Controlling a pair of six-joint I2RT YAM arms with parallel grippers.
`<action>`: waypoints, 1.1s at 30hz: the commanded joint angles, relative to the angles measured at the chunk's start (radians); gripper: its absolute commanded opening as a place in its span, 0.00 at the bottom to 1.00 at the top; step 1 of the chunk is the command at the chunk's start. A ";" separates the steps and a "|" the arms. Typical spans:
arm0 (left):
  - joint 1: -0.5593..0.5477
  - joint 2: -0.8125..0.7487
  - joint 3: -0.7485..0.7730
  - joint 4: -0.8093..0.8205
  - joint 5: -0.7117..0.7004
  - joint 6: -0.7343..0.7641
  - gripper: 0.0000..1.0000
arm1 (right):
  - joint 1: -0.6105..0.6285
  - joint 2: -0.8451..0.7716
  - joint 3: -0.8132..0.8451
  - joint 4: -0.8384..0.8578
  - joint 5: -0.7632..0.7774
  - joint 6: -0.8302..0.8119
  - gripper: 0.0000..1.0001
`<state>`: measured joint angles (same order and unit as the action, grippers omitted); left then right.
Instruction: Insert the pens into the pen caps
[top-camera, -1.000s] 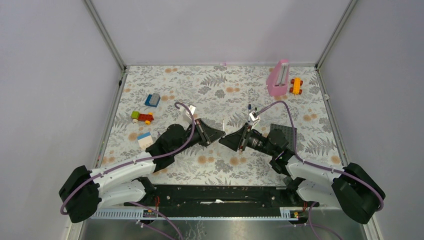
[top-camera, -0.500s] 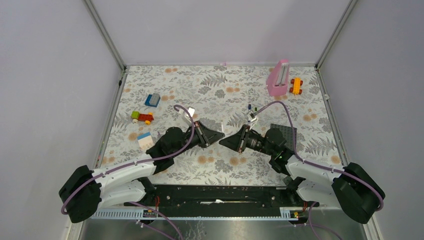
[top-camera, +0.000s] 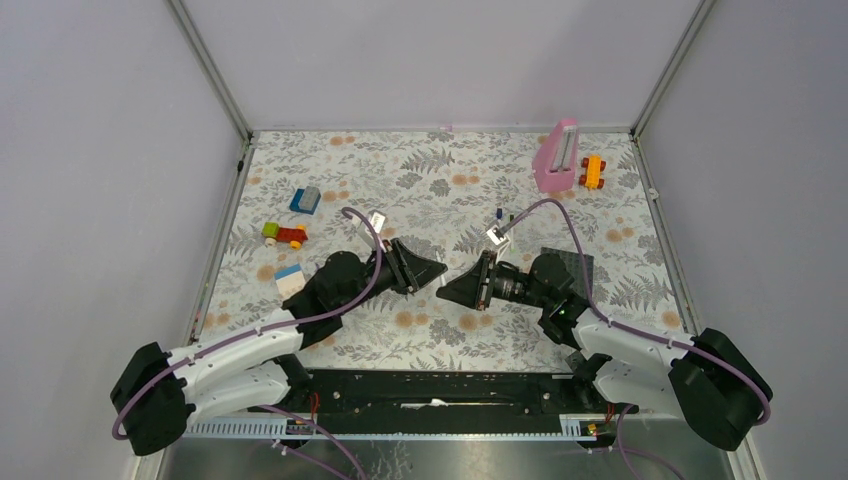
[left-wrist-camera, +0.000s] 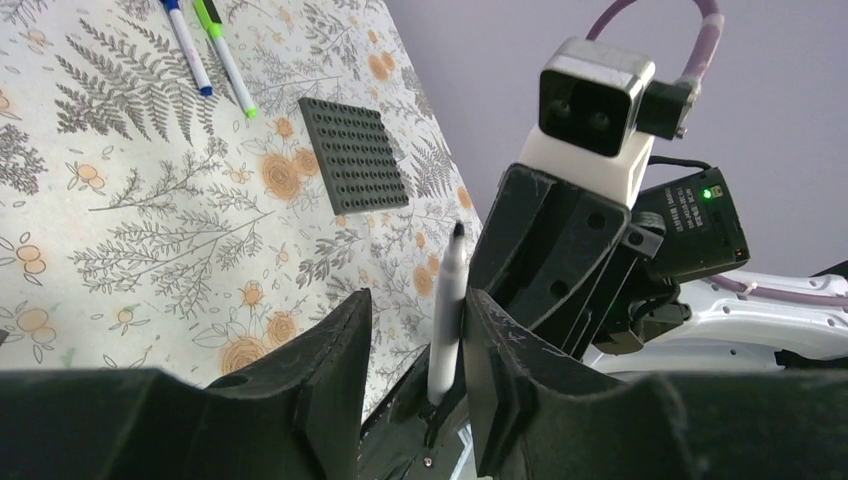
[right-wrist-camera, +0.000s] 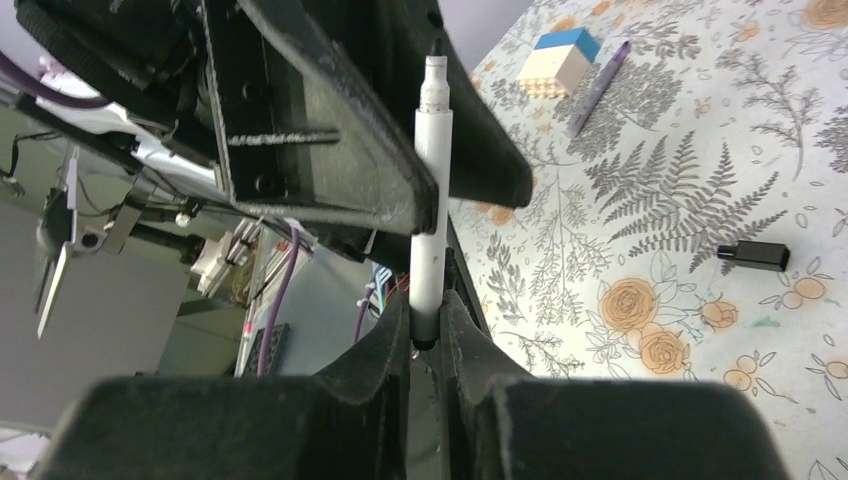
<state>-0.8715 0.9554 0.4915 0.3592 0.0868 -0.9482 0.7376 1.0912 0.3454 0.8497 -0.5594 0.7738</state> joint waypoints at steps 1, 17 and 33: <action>0.002 -0.016 0.068 0.011 -0.032 0.047 0.38 | 0.002 0.000 0.055 0.052 -0.102 -0.033 0.00; 0.002 0.017 0.056 0.050 0.013 0.038 0.00 | 0.001 -0.010 0.063 0.037 -0.095 -0.015 0.41; 0.003 0.031 0.046 0.078 0.064 0.040 0.00 | 0.001 0.041 0.070 0.107 -0.071 0.027 0.37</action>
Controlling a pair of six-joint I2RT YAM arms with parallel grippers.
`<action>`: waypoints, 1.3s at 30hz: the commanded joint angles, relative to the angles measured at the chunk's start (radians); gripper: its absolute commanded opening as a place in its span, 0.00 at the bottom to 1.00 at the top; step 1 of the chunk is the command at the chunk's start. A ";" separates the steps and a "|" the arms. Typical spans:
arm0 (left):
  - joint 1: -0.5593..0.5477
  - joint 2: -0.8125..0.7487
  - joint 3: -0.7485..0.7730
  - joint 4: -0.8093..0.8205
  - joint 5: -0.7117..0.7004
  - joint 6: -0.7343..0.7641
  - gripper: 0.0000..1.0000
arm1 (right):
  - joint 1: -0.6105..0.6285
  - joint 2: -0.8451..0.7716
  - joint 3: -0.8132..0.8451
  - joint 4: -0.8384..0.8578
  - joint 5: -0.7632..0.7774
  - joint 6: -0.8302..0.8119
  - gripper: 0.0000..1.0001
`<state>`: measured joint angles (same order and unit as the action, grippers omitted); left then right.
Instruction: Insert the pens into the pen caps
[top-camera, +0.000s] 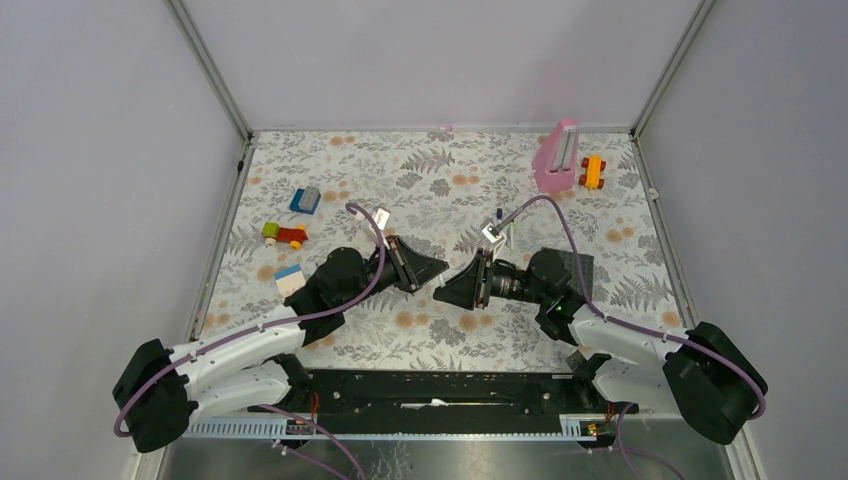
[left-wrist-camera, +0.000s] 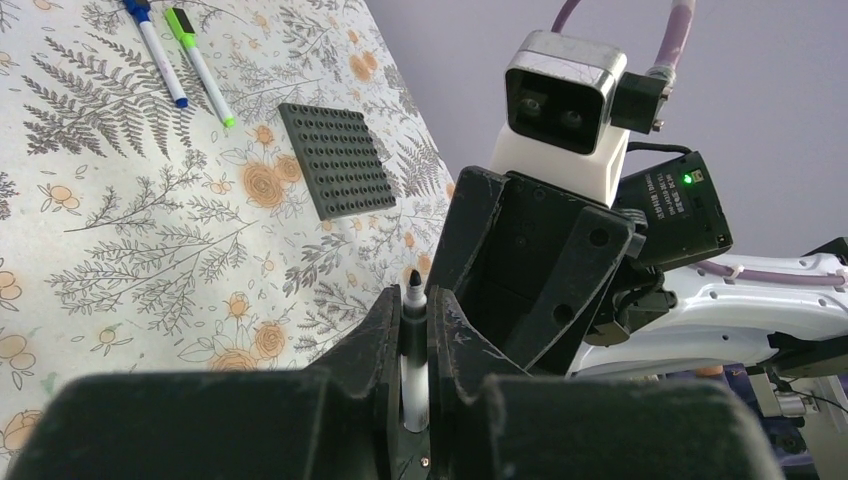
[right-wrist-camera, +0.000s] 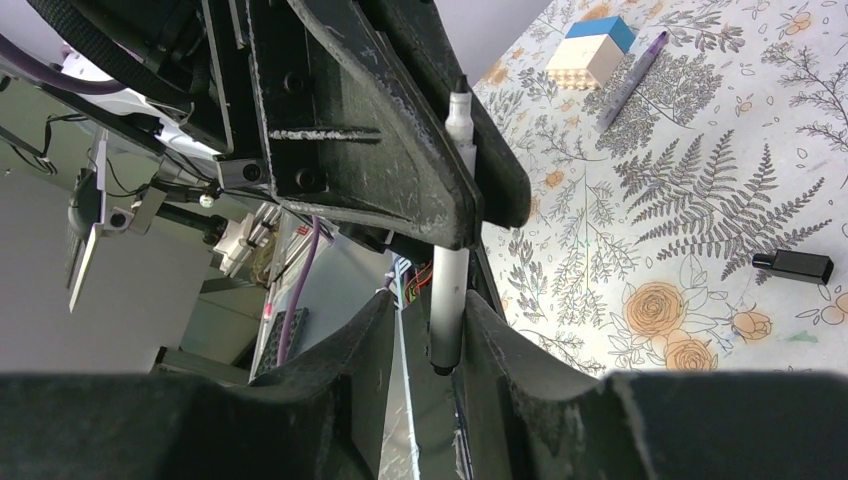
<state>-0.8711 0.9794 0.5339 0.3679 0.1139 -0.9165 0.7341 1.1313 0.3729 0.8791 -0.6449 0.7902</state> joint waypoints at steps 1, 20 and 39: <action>0.002 0.011 0.006 0.070 0.043 0.008 0.00 | 0.005 0.000 0.043 0.078 0.017 0.011 0.38; 0.002 0.020 0.001 0.082 0.069 0.008 0.00 | 0.005 -0.005 0.047 0.050 0.040 -0.005 0.32; 0.001 -0.035 -0.038 0.064 -0.003 -0.012 0.00 | 0.005 0.002 0.044 0.065 0.071 0.012 0.31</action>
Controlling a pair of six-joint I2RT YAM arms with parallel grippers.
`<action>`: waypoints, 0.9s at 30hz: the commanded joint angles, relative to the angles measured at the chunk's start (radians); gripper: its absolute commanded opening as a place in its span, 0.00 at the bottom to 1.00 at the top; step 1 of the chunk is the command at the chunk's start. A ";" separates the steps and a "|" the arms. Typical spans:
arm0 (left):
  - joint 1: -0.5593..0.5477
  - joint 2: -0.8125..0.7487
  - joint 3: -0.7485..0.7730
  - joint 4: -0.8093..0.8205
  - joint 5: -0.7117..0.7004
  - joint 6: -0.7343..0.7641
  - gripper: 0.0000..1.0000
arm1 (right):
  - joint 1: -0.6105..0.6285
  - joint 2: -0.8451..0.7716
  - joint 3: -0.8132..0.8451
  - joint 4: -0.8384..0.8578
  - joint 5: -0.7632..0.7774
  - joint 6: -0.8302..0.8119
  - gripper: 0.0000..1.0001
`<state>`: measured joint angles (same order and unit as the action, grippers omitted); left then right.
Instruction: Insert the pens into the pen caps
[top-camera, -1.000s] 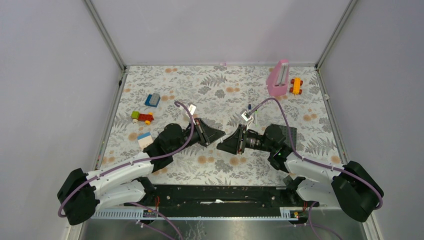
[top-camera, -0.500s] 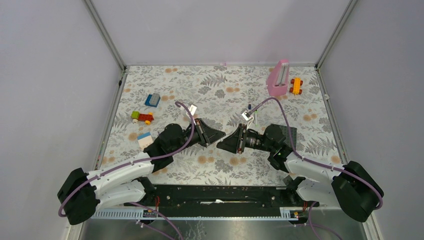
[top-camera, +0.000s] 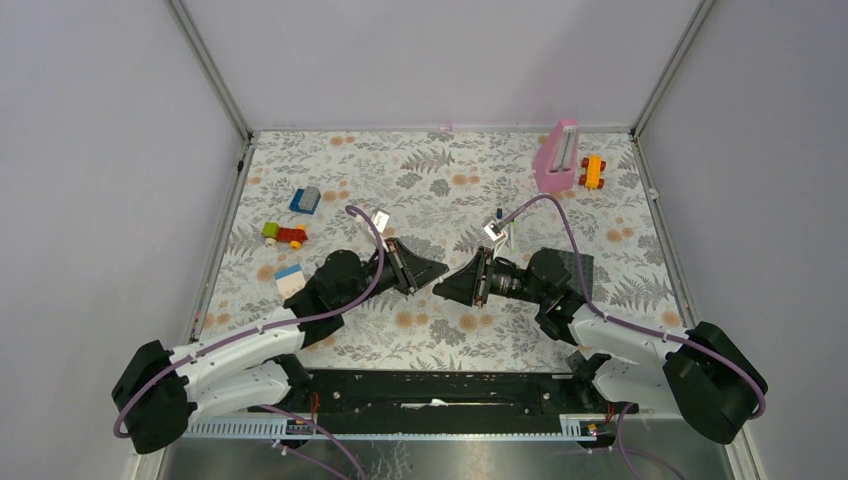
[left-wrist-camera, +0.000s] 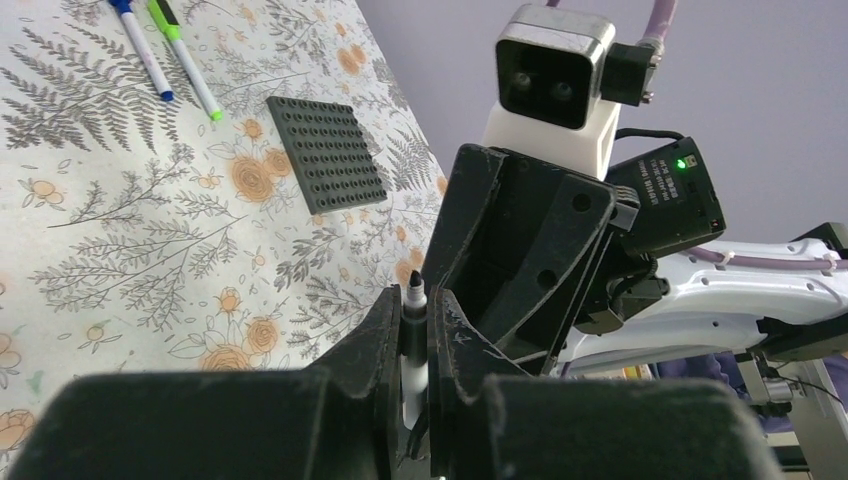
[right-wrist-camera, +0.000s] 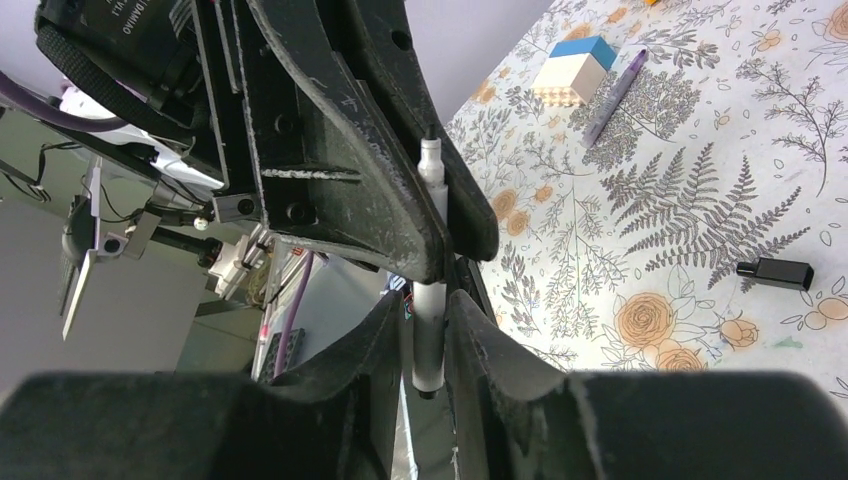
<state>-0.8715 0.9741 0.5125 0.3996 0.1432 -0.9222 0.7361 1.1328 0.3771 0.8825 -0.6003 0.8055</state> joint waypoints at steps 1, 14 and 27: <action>0.002 -0.033 -0.018 0.030 -0.035 -0.008 0.00 | 0.002 0.004 0.041 0.063 0.026 -0.002 0.30; 0.002 -0.055 -0.050 0.040 -0.056 -0.022 0.00 | 0.003 0.035 0.057 0.067 0.002 0.002 0.03; 0.002 -0.202 0.011 -0.272 -0.250 0.121 0.66 | 0.003 -0.079 0.043 -0.284 0.231 -0.199 0.00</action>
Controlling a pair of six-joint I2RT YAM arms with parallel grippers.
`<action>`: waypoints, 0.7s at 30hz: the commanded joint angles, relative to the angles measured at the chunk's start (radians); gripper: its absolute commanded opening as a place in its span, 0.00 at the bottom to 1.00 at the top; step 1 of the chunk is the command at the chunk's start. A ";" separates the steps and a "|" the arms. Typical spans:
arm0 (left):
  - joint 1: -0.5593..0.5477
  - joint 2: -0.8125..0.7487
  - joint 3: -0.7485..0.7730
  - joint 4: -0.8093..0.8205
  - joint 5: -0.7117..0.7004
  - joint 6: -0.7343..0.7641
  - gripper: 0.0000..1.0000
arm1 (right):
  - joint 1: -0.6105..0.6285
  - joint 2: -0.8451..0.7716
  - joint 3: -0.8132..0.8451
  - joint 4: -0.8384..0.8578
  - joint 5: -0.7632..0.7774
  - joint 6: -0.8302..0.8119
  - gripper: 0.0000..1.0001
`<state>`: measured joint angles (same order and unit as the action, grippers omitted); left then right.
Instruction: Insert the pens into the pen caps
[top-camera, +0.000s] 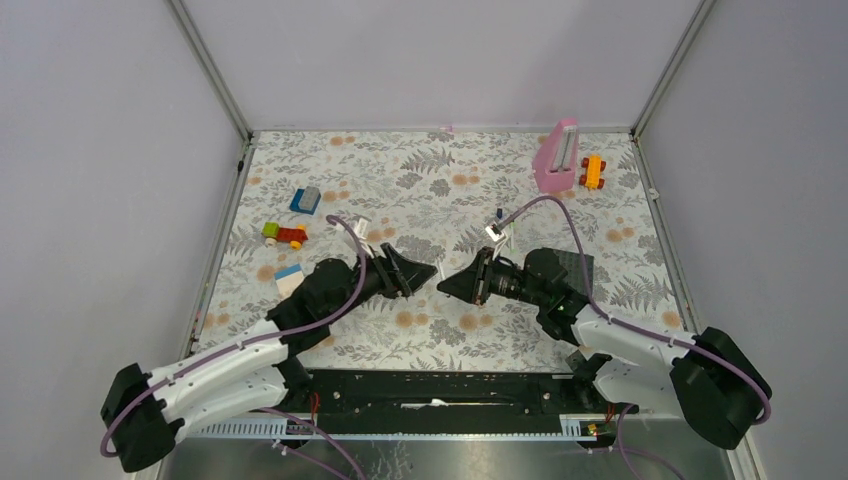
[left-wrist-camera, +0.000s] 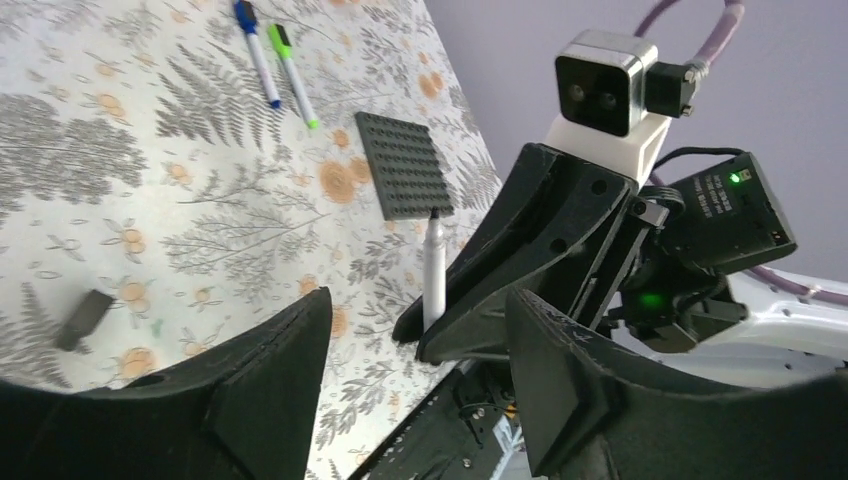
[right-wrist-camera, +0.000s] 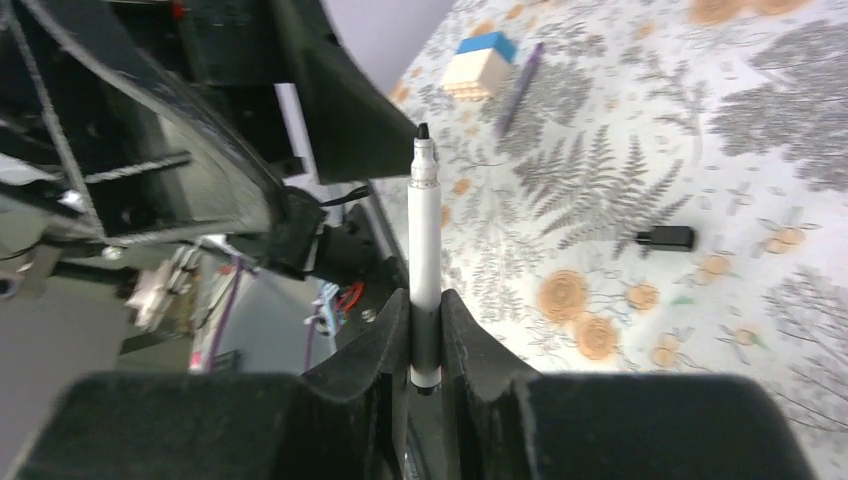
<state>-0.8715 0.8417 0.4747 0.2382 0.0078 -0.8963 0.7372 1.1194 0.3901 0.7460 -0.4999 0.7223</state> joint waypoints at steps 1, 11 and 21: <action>0.002 -0.089 0.049 -0.129 -0.135 0.121 0.66 | 0.001 -0.079 0.028 -0.180 0.164 -0.136 0.00; 0.002 0.065 0.117 -0.435 -0.447 0.277 0.65 | 0.002 -0.116 0.017 -0.302 0.348 -0.320 0.00; 0.006 0.467 0.272 -0.443 -0.335 0.410 0.66 | 0.001 -0.008 0.032 -0.284 0.358 -0.368 0.00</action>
<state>-0.8703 1.2121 0.6670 -0.2138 -0.3618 -0.5713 0.7372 1.0878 0.3897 0.4377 -0.1818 0.3958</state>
